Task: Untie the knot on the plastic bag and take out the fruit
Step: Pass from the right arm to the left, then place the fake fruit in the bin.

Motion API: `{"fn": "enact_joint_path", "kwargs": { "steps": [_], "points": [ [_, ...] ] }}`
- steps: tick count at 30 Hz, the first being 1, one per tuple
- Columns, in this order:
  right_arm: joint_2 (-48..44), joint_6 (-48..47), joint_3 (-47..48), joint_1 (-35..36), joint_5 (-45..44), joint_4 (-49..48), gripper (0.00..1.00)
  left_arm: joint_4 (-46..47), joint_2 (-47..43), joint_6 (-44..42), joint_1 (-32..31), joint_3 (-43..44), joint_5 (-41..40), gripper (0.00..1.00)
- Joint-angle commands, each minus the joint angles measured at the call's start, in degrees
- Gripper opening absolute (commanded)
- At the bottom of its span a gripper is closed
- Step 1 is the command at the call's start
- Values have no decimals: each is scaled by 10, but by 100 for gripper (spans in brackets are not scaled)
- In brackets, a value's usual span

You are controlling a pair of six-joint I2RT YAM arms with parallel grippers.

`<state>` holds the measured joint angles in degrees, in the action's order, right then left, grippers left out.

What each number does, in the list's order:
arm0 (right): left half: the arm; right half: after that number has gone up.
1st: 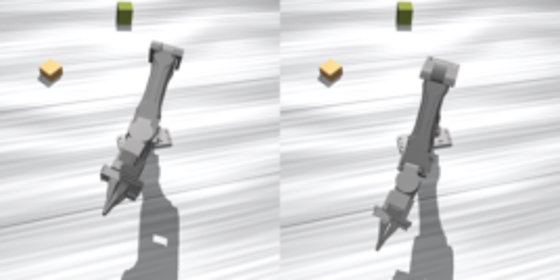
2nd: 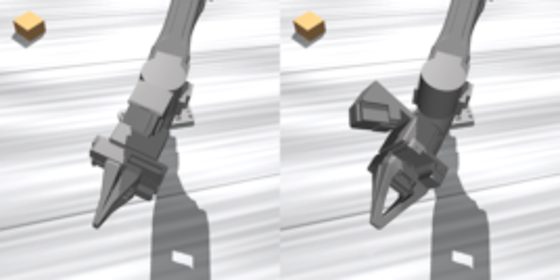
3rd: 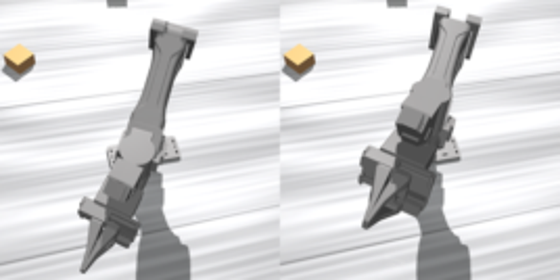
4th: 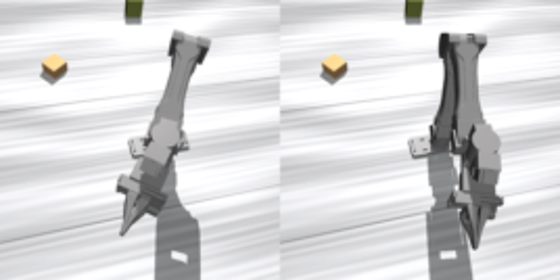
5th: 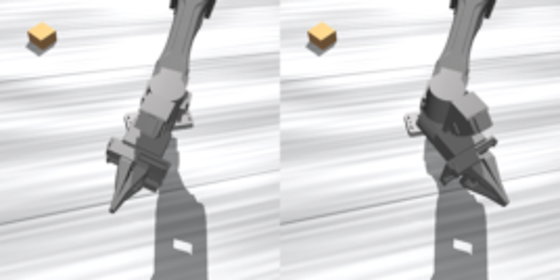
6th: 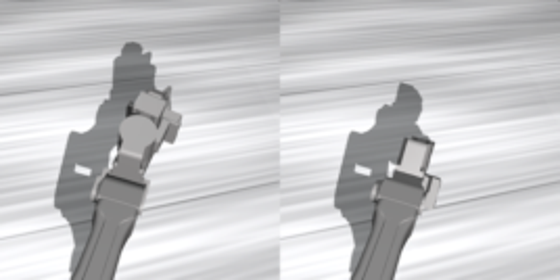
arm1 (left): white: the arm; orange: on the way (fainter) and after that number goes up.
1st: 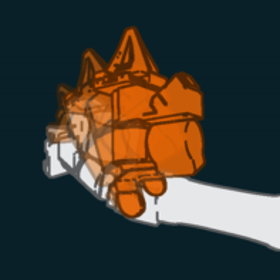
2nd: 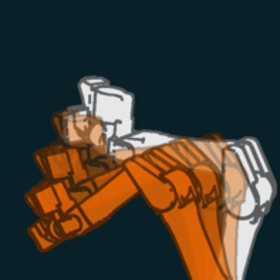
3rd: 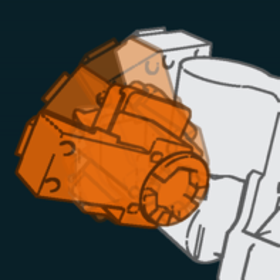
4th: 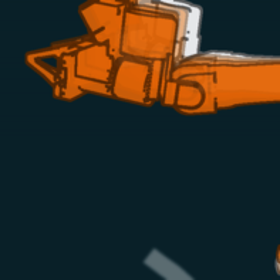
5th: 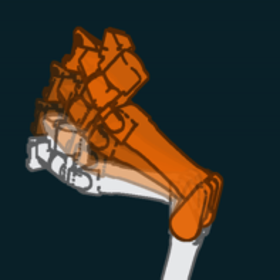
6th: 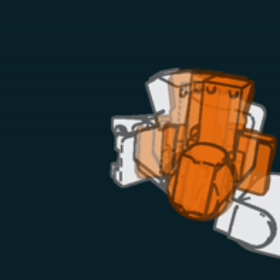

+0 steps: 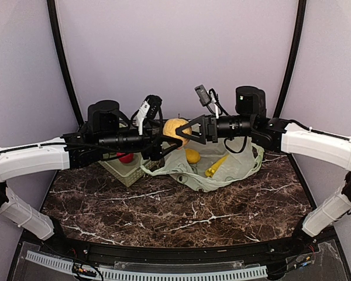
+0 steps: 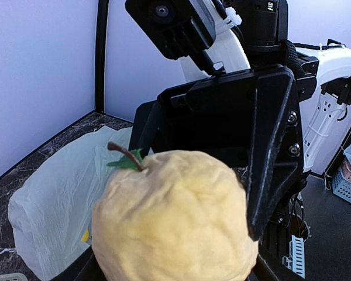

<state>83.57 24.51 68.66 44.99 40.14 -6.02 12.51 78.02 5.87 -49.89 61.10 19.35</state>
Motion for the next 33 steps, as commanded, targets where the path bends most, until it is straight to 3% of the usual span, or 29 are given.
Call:
{"fn": "enact_joint_path", "kwargs": {
  "steps": [1,5,8,13,19,25,33],
  "points": [
    [-8,-3,7,7,9,-6,69,8,-2,6,3,9,-19,65],
    [-28,-3,-4,6,-35,-8,89,4,-11,10,6,-5,-40,64],
    [-57,-7,-21,6,-82,-12,98,1,-29,34,36,-29,-40,64],
    [-94,-15,-45,4,-134,-16,99,-42,-63,59,101,-44,-27,64],
    [-105,-11,-61,4,-164,-19,99,-105,-67,106,238,-69,-44,63],
    [-102,-11,-58,2,-168,-10,99,-191,-1,116,346,-66,-108,64],
    [-99,-12,-55,3,-171,-3,99,-231,87,88,399,-24,-207,64]
  ]
}}
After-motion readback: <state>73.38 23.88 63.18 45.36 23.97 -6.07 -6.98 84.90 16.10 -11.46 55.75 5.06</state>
